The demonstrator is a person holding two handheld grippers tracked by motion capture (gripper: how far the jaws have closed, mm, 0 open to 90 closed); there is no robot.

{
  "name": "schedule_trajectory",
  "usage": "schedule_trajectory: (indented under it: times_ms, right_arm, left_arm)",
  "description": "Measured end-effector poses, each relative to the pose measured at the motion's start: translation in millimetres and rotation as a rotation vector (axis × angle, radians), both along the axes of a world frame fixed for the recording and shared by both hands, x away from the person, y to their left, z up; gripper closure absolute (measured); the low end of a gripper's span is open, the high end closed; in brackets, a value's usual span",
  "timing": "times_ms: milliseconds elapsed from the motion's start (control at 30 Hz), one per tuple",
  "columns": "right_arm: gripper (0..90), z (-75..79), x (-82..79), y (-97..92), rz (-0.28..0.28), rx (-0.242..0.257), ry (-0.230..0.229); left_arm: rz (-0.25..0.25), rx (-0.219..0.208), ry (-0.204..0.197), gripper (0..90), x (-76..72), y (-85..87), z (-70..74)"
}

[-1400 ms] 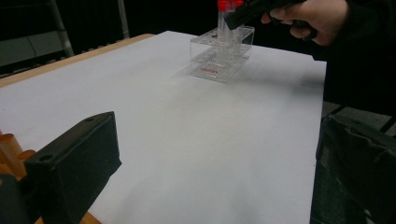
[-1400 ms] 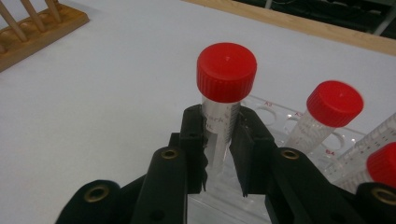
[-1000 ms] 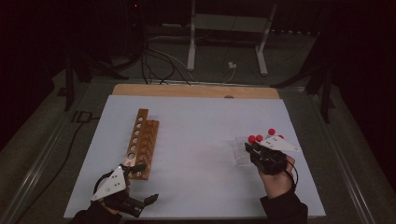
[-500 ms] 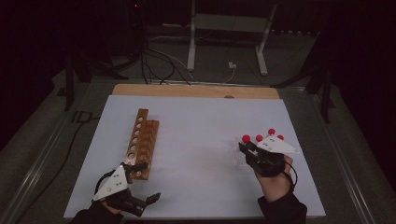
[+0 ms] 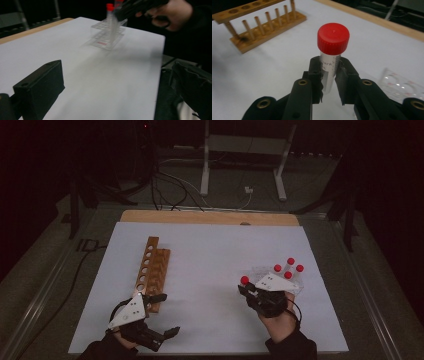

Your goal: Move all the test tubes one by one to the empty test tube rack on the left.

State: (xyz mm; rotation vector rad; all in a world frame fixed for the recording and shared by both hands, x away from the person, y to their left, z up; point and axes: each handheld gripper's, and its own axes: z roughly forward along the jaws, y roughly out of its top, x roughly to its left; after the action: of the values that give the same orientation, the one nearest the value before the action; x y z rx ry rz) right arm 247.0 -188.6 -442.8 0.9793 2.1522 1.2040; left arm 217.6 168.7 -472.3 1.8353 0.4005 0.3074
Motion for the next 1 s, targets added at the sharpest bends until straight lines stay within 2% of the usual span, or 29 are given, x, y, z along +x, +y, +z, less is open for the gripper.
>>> schedule_trajectory:
  times_ms: [267,433,600,833,900,967,1000]
  right_arm:
    - [74.5,-7.7,-5.3,11.5,0.062,-0.007,0.008]
    - [74.5,-10.4,-7.5,15.9,0.087,-0.014,0.011]
    - [74.5,-12.1,-9.5,18.9,0.098,-0.013,0.021]
    - [74.5,-12.9,-10.7,20.9,0.109,-0.011,0.025]
    - [74.5,-12.7,-11.1,20.9,0.112,-0.013,0.024]
    - [74.5,-12.6,-11.7,21.3,0.112,-0.017,0.025]
    - [74.5,-12.5,-12.0,21.6,0.113,-0.017,0.02]
  left_arm:
    - [-0.054,-0.012,0.025,0.4,10.0,-20.5,16.8]
    - [-0.058,-0.022,0.021,0.5,20.7,-37.8,26.6]
    - [-0.076,-0.002,0.007,2.1,30.4,-56.0,35.2]
    - [-0.104,0.01,-0.014,8.7,41.2,-81.7,44.3]
    - [-0.116,0.006,-0.023,16.4,43.4,-88.5,46.0]
    - [-0.125,0.012,-0.025,18.1,45.7,-95.6,47.7]
    - [-0.126,0.012,-0.032,23.1,46.4,-98.7,48.3]
